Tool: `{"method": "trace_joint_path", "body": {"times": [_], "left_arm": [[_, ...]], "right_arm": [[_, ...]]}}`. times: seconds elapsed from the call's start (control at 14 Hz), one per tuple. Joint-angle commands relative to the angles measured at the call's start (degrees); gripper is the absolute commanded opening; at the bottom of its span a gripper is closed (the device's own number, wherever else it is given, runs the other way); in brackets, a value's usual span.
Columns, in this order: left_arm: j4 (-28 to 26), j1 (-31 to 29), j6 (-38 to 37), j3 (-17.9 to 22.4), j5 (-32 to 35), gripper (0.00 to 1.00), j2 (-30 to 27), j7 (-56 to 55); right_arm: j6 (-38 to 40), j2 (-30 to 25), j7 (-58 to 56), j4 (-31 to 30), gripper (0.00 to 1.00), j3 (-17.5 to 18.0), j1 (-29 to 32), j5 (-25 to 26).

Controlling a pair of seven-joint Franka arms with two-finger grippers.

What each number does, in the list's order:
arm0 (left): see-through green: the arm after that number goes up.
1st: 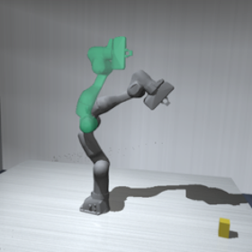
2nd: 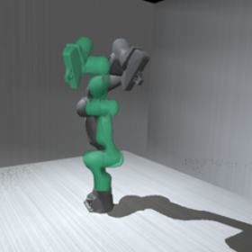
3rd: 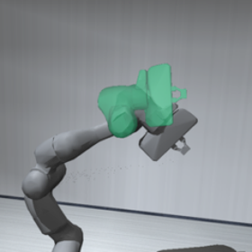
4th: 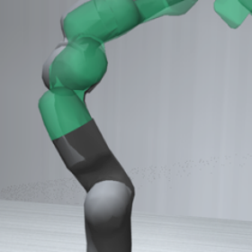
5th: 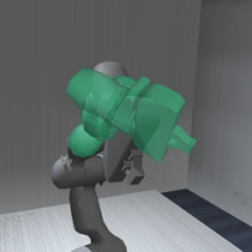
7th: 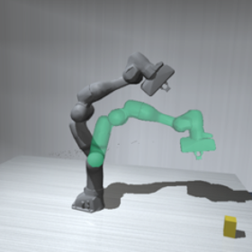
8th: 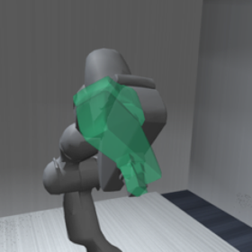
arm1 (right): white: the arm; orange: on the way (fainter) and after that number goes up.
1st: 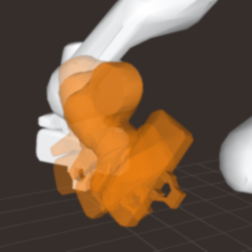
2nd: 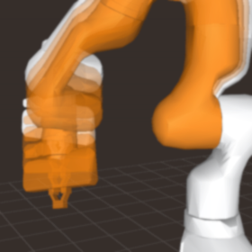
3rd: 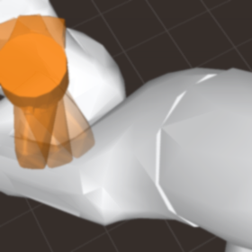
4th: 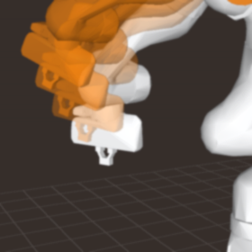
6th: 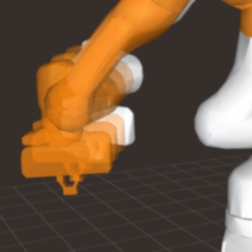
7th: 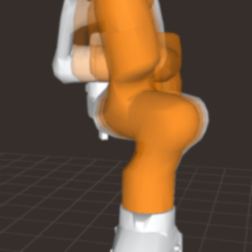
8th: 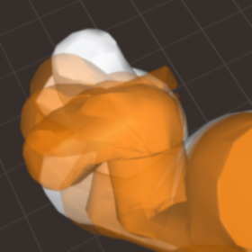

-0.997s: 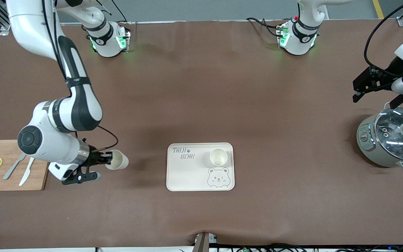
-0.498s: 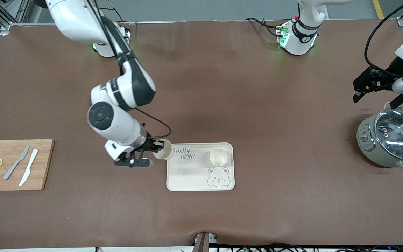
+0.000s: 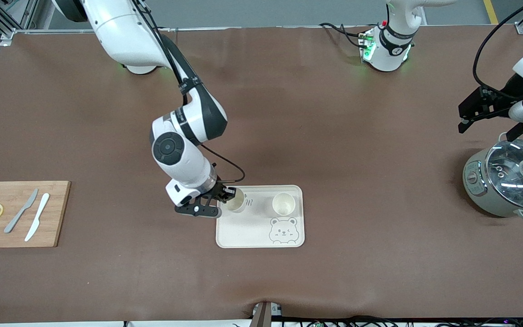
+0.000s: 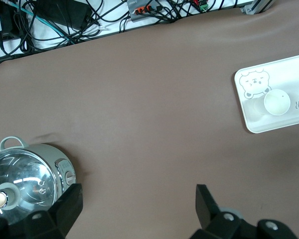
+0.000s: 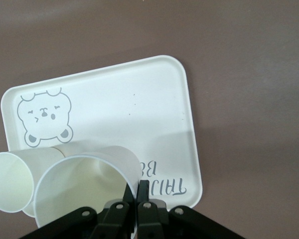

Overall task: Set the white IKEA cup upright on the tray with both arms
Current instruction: 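Carry the white cup with the right gripper onto the tray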

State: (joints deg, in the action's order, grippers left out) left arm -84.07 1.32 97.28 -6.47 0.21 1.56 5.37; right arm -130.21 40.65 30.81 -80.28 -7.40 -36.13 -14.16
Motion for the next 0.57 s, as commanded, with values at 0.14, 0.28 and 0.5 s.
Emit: {"method": "trace_joint_path", "body": {"times": [0.14,0.28,0.5], "left_arm": [[0.04,-0.35,0.36,-0.30,0.23,1.00,-0.25,-0.28],[0.04,-0.44,0.36,-0.30,0.23,1.00,-0.25,-0.28],[0.13,-0.35,0.36,-0.30,0.23,1.00,-0.25,-0.28]], "right_arm": [[-3.64,4.43,1.53,1.79,0.00,-0.77,-2.72,-0.16],[-4.69,5.48,1.53,1.70,0.00,-0.86,-3.07,0.10],[-5.67,6.10,1.53,1.44,0.00,-0.95,-3.07,1.59]]}}
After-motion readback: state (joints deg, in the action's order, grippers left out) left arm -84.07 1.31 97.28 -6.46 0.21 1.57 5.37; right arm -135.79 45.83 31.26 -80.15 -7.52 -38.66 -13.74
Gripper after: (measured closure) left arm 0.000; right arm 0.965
